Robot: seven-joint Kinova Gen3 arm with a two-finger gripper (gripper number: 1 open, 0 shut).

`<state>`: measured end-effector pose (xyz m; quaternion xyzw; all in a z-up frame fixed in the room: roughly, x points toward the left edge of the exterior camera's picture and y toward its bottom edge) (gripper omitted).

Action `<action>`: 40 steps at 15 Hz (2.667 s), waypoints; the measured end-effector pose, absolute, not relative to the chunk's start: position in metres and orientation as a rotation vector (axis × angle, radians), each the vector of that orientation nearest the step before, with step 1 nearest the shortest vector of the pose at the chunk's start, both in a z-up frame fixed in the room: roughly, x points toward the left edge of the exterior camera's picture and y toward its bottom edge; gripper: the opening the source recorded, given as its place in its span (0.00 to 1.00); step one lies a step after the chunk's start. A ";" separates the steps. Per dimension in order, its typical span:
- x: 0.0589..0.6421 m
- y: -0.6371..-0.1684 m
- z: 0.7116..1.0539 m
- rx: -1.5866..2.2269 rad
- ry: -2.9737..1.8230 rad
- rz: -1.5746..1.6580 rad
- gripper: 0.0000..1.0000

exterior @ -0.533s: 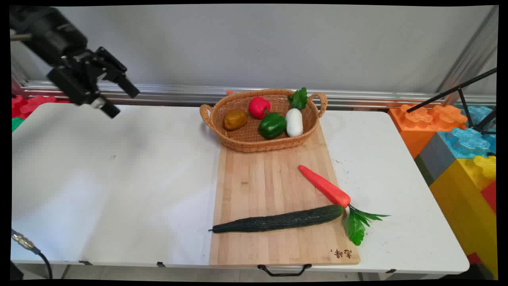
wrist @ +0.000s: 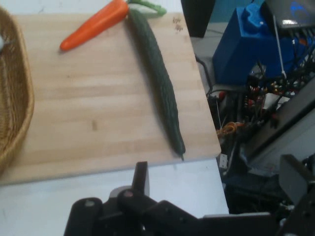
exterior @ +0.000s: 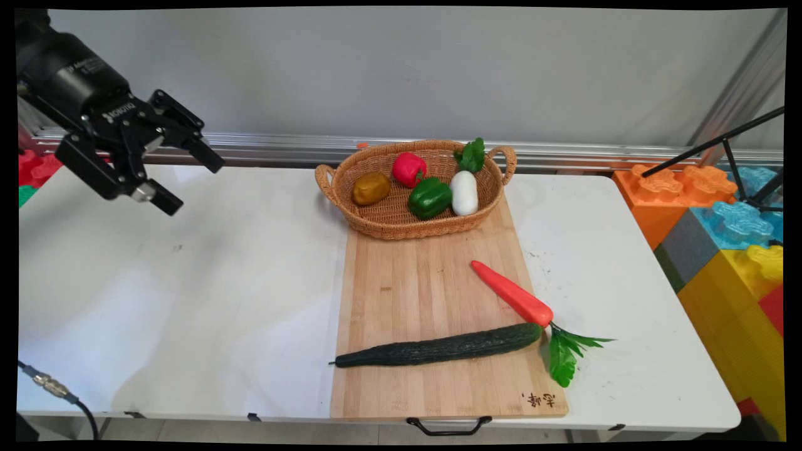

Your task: Pick up the cucumber from the cutting board

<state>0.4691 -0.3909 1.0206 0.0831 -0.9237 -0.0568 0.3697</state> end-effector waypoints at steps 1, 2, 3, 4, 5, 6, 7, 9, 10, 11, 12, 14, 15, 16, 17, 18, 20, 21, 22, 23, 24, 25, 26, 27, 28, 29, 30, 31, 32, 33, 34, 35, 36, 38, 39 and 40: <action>0.467 -0.390 1.019 0.201 -2.366 -0.139 1.00; 0.464 -0.388 1.017 0.185 -2.361 -0.130 1.00; 0.460 -0.386 1.014 0.166 -2.354 -0.119 1.00; 0.458 -0.385 1.012 0.157 -2.349 -0.111 1.00; 0.454 -0.385 1.011 0.148 -2.345 -0.104 1.00; 0.450 -0.384 1.009 0.140 -2.340 -0.097 1.00; 0.445 -0.384 1.008 0.135 -2.334 -0.090 1.00; 0.428 -0.385 1.005 0.132 -2.322 -0.075 1.00; 0.419 -0.386 1.005 0.132 -2.316 -0.070 1.00; 0.406 -0.387 1.005 0.134 -2.310 -0.065 1.00; 0.391 -0.388 1.007 0.138 -2.307 -0.062 1.00; 0.361 -0.390 1.011 0.147 -2.307 -0.059 1.00; 0.344 -0.392 1.014 0.151 -2.315 -0.056 1.00; 0.329 -0.392 1.016 0.152 -2.326 -0.051 1.00; 0.312 -0.393 1.020 0.151 -2.340 -0.047 1.00; 0.296 -0.393 1.023 0.152 -2.355 -0.045 1.00; 0.266 -0.390 1.026 0.166 -2.394 -0.046 1.00; 0.255 -0.388 1.027 0.174 -2.413 -0.048 1.00; 0.243 -0.385 1.027 0.184 -2.437 -0.051 1.00; 0.233 -0.382 1.026 0.191 -2.458 -0.048 1.00; 0.222 -0.379 1.023 0.197 -2.484 -0.045 1.00; 0.215 -0.377 1.020 0.202 -2.503 -0.039 1.00; 0.208 -0.375 1.016 0.210 -2.522 -0.034 1.00; 0.200 -0.373 1.009 0.230 -2.547 -0.029 1.00; 0.192 -0.371 1.001 0.249 -2.567 -0.025 1.00; 0.184 -0.370 0.990 0.269 -2.590 -0.022 1.00; 0.177 -0.369 0.981 0.284 -2.608 -0.017 1.00; 0.169 -0.369 0.969 0.301 -2.627 -0.010 1.00; 0.162 -0.370 0.956 0.317 -2.646 -0.004 1.00; 0.156 -0.370 0.945 0.331 -2.660 -0.001 1.00; 0.152 -0.371 0.938 0.340 -2.669 0.003 1.00; 0.147 -0.372 0.928 0.354 -2.680 0.006 1.00; 0.140 -0.374 0.915 0.369 -2.691 0.009 1.00; 0.129 -0.377 0.893 0.393 -2.702 0.011 1.00; 0.123 -0.379 0.881 0.403 -2.705 0.014 1.00; 0.118 -0.382 0.870 0.413 -2.708 0.016 1.00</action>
